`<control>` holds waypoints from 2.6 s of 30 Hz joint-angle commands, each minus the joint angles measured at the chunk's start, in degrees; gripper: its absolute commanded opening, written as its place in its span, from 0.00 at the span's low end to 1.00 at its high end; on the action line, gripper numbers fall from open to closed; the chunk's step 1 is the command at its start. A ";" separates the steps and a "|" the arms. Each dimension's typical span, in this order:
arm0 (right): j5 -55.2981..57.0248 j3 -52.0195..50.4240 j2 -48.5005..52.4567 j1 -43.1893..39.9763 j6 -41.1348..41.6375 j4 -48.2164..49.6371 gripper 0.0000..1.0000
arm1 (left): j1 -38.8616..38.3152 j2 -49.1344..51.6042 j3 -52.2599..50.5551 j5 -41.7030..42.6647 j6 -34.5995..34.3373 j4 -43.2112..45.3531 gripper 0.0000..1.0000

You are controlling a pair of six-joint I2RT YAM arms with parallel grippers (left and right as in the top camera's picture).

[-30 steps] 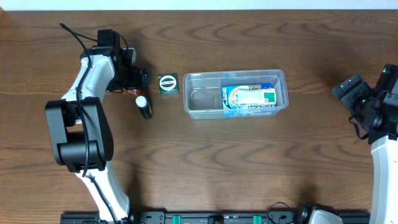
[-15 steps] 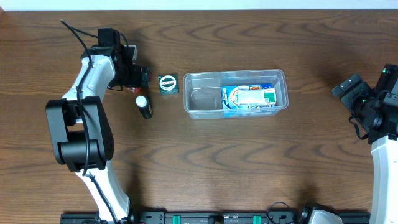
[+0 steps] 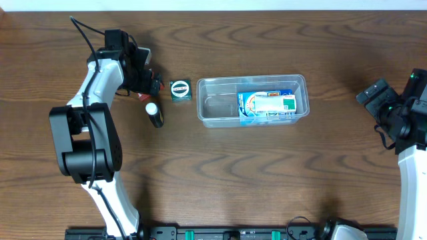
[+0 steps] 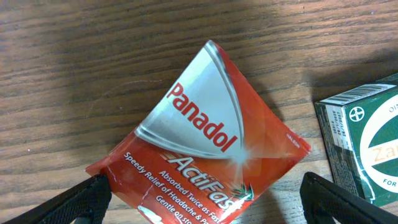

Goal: Pack container
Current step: 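Reach left gripper over the red Panadol ActiFast sachet, then lower left gripper and pinch the red sachet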

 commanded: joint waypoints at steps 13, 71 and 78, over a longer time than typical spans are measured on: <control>0.22 0.11 0.09 -0.37 -0.72 -0.13 0.99 | 0.02 -2.03 1.73 0.04 16.39 6.01 0.98; 0.22 0.07 0.11 -0.28 -0.72 -0.11 0.99 | 0.13 0.63 -3.67 3.37 1.51 1.40 0.83; 0.22 0.07 0.11 -0.28 -0.72 -0.11 0.99 | 0.13 0.63 -3.67 3.39 -4.70 1.55 0.68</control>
